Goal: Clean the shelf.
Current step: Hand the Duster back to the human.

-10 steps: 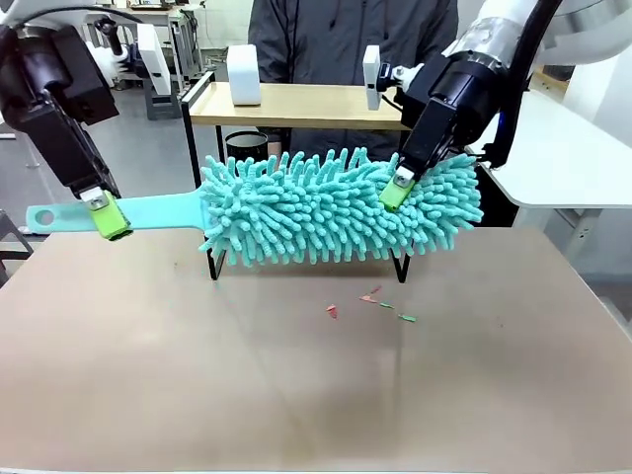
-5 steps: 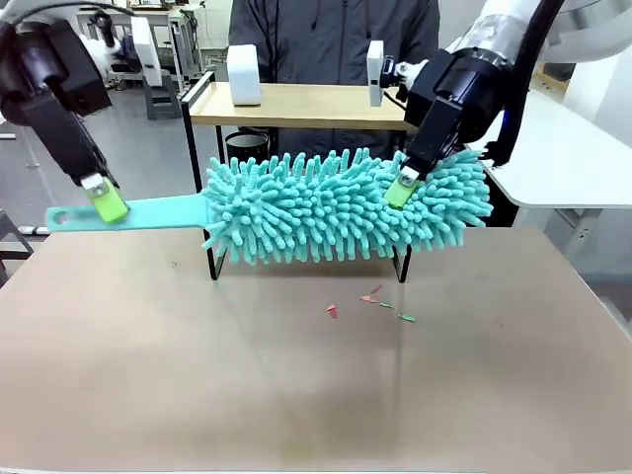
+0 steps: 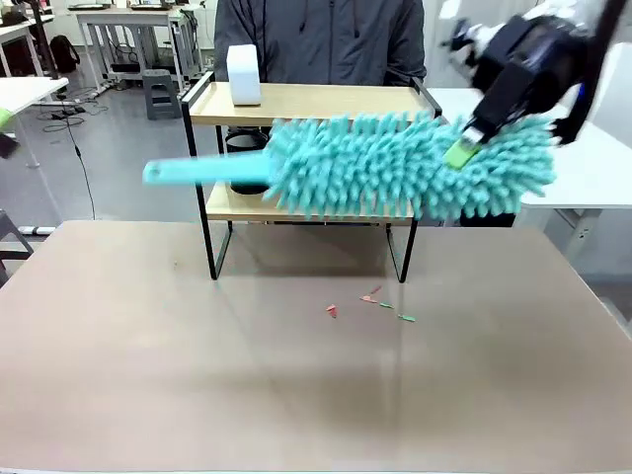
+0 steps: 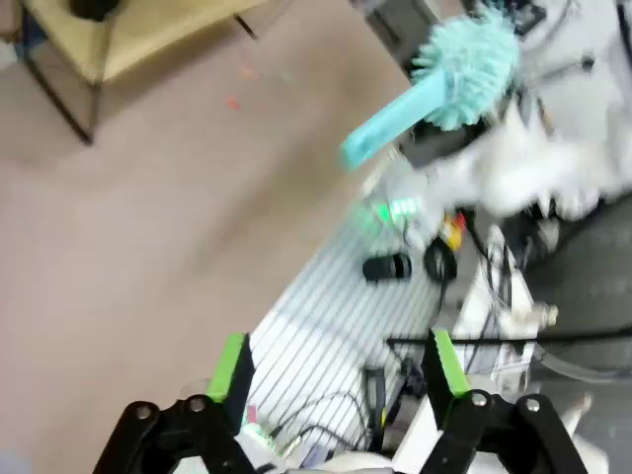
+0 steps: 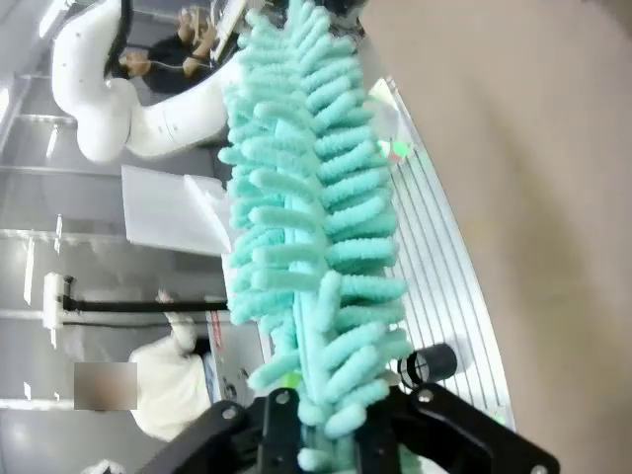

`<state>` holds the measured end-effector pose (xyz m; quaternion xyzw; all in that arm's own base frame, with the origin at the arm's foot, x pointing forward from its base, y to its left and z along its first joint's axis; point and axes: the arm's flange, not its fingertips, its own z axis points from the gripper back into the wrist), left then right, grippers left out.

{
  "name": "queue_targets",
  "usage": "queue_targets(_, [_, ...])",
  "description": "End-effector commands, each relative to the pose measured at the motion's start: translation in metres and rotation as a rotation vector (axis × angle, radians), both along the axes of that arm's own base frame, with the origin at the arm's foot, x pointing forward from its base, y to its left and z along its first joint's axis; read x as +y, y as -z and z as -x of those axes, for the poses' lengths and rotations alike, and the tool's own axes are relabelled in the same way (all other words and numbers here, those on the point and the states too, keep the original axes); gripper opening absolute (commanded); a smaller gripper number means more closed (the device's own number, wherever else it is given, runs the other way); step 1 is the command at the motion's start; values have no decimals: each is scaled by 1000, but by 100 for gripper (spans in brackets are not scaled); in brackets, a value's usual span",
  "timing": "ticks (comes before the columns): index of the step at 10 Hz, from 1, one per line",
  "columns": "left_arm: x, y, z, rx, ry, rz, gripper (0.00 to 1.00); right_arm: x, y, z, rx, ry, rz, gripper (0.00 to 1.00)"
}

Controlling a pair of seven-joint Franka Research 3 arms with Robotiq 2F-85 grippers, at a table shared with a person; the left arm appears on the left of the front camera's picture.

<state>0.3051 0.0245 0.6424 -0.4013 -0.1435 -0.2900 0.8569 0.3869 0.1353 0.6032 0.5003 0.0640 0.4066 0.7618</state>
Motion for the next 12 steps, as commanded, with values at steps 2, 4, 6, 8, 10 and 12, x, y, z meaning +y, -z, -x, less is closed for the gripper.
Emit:
queue_targets(2, [45,42,1,-98,-562,193,100,-90,-50,51,-121,411,-297,0])
queue_targets(4, [59,69,-22,-122,-745,274,100,-152,-56,81,-123,776,-542,0])
queue_targets(6, [57,85,-44,-114,-808,291,100,-190,-19,83,29,1210,-471,0])
queue_targets(8, [81,83,-29,-85,-817,276,100,-210,32,68,200,1411,-317,0])
queue_targets(10, [81,83,-29,-85,-817,276,100,-228,68,46,298,1526,-287,0])
queue_targets(12, [81,83,-29,-85,-817,276,100,-227,97,21,367,1506,-204,0])
